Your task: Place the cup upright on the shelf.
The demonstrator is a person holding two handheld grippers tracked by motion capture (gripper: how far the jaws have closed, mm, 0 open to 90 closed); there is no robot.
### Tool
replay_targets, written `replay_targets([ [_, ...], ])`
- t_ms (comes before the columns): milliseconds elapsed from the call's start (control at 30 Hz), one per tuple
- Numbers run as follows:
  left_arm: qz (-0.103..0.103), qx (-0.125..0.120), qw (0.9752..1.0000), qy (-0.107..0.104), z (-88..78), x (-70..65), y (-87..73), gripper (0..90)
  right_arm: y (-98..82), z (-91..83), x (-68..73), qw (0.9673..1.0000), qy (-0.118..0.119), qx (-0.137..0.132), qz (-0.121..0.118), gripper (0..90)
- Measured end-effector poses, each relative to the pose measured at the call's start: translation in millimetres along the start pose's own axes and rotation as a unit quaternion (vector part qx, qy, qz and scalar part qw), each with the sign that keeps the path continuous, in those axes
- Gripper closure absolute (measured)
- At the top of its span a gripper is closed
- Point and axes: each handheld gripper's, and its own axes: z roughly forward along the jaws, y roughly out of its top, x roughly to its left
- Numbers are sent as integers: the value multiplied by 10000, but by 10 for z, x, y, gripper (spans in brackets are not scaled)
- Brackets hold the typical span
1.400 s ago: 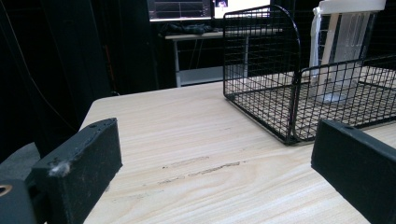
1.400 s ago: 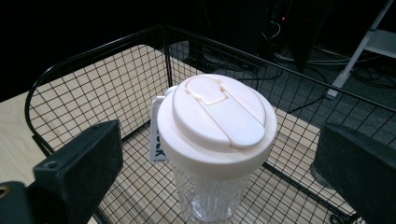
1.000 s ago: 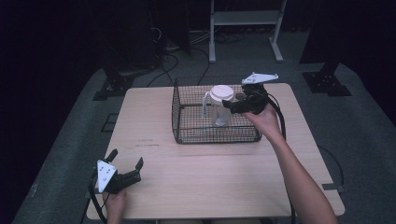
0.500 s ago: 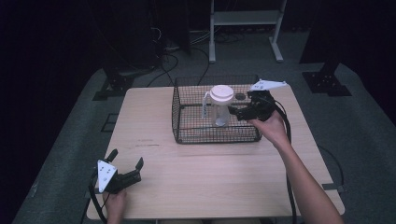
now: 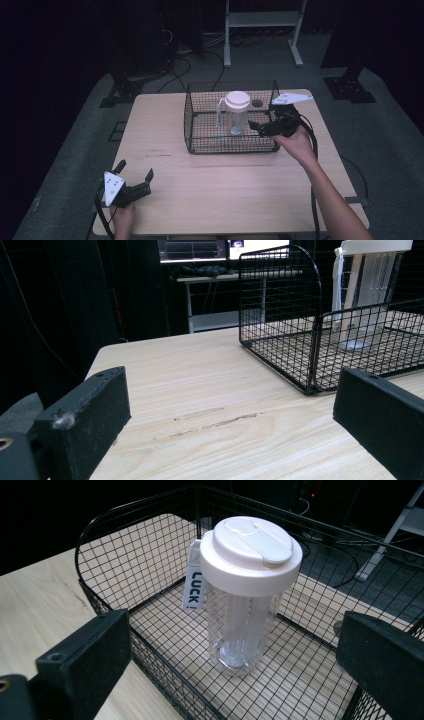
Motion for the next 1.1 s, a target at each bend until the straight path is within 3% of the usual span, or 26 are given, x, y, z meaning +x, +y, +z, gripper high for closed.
replay_targets([
  [400,5,11,10000,6,1,1,0,9,-156,-87,81,9999,114,82,-26,7],
  [1100,-3,7,10000,7,3,-2,0,9,-383,-216,65,9997,167,177,58,7],
])
